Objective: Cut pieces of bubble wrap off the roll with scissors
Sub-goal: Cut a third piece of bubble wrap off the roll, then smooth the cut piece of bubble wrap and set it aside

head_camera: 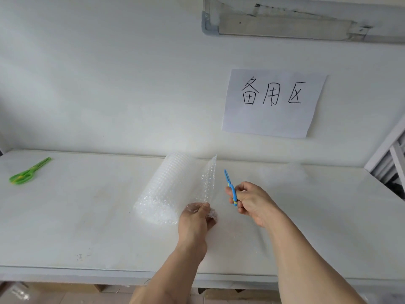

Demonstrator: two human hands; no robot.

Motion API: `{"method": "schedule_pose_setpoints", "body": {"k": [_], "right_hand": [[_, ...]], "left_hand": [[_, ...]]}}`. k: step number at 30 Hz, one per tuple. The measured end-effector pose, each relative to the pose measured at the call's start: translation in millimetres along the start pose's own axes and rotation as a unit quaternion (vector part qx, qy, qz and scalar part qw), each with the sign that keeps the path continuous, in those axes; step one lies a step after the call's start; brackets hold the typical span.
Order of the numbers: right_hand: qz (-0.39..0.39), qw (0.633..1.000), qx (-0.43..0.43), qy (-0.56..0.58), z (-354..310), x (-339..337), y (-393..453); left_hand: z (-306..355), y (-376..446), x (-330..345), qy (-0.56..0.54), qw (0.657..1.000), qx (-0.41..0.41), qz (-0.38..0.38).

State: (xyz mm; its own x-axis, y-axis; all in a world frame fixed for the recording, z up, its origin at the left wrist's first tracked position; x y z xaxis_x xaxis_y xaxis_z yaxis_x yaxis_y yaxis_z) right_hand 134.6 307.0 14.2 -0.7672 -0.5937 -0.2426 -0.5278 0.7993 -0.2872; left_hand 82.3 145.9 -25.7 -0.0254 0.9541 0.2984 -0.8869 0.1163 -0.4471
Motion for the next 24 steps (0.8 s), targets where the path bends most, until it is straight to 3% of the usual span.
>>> {"method": "schedule_pose_setpoints", "body": {"k": [4,9,14,18,21,24], "right_hand": [[0.019,0.995,-0.058,-0.083,8.8,-44.9,-6.5],[0.089,0.945,-0.126,-0.289,35.7,-101.5,4.5],[0.125,0.908,-0.135,-0.377,42.1,-130.5,4.0],[0.102,0.873,-0.114,-0.462,38.3,-145.2,-0.4],[0.087,0.868,-0.098,-0.479,36.0,-150.4,-1.2],[0.059,0.891,-0.09,-0.442,44.1,-151.3,4.1]], "left_hand": [[1.3,-2.4,4.3,0.005,1.0,0.013,-0.006],[1.5,-16.9,12.9,0.017,0.999,0.016,-0.023],[2.4,-39.7,21.4,0.092,0.993,0.055,-0.051],[5.9,-51.7,28.3,0.161,0.976,0.11,-0.099],[4.7,-53.2,33.9,0.204,0.966,0.114,-0.113],[-1.0,-51.1,38.0,0.227,0.961,0.103,-0.121]]}}
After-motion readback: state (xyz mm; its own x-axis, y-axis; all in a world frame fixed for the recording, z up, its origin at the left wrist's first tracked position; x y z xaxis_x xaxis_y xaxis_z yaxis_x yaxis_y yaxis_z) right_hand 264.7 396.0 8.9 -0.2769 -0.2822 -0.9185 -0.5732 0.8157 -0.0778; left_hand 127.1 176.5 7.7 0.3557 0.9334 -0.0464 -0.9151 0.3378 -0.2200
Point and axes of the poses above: each hand's wrist, its own y-axis towards the middle knuckle, its own x-axis out of the palm, z = x × y, the point moved 5 cm from there along y, towards the middle knuckle, and after that the axes turned 15 degrees about z, right-handed, at the moved point
